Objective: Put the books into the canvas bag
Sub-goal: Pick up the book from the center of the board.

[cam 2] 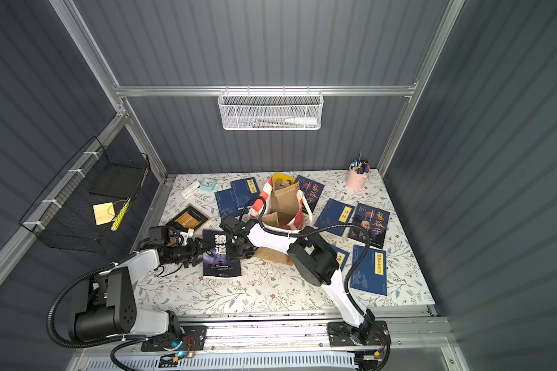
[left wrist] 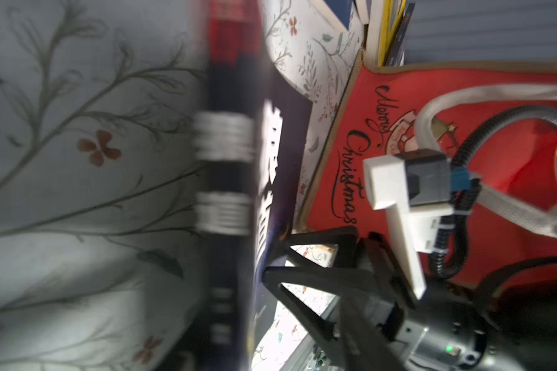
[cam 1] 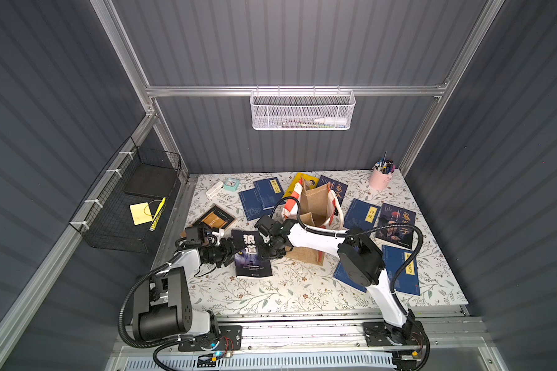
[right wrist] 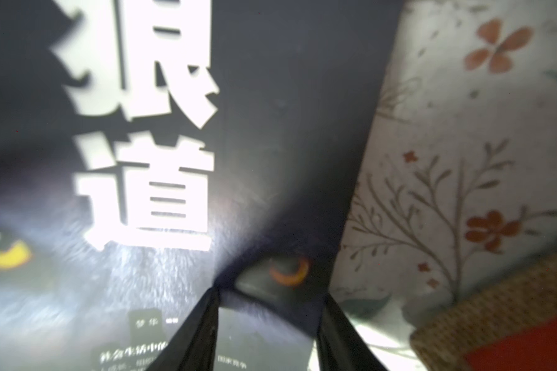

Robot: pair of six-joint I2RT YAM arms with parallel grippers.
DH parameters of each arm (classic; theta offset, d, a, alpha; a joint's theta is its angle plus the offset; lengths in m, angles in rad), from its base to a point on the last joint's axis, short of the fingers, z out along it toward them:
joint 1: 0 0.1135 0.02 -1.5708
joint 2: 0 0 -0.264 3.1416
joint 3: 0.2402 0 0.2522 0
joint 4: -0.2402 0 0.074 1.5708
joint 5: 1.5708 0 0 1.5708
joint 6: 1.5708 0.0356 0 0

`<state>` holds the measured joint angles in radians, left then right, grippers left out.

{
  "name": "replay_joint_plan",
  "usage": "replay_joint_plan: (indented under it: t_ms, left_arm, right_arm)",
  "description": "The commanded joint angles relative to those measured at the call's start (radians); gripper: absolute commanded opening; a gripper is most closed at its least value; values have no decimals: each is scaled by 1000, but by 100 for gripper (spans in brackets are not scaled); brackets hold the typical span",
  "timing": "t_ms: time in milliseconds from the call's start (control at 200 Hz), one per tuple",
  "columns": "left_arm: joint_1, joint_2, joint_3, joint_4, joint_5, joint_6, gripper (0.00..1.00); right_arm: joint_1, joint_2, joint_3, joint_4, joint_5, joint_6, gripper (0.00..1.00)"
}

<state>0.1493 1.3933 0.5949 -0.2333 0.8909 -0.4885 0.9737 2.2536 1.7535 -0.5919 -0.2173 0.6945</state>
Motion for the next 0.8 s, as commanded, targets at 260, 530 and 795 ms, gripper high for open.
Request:
replay_joint_plan:
  t_ms: [260, 530, 795]
  left_arm:
    - [-14, -114, 189, -274, -38, 146, 1]
    - [-14, -197, 437, -414, -261, 266, 0]
    - [-14, -191, 627, -251, -201, 239, 0]
  right_arm:
    - [12, -99, -9, -7, -15, -69, 49]
    - [23, -366, -81, 131, 43, -165, 48]
    - [19, -582, -75, 182, 76, -287, 53]
